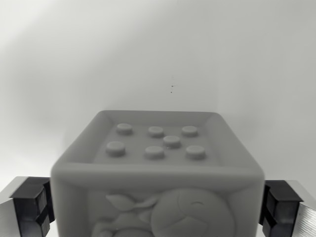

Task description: Destack cube

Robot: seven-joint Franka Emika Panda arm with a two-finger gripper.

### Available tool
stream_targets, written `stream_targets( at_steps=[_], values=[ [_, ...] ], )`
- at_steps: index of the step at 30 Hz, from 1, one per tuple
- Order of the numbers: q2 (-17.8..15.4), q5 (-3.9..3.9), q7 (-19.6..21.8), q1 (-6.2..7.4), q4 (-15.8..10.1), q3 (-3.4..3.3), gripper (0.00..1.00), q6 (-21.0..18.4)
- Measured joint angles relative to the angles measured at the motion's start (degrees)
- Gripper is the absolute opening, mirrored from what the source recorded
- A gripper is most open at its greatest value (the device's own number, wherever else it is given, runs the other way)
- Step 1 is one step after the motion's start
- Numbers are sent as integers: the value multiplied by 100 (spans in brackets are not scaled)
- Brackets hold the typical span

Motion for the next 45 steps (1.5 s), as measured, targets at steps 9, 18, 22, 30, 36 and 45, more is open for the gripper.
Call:
stream_targets(
  at_steps=[9, 18, 22, 30, 36, 45],
  values=[
    [-59, 0, 1, 5, -17, -7, 100, -27],
    [-315, -15, 11, 39, -91, -51, 100, -203],
    [-464, -27, 19, 69, -125, -86, 100, -314],
    [-798, -70, 44, 124, -201, -158, 100, -570],
    [-1097, -128, 82, 175, -245, -220, 100, -820],
    [-1527, -237, 156, 233, -258, -297, 100, -1231]
  ],
)
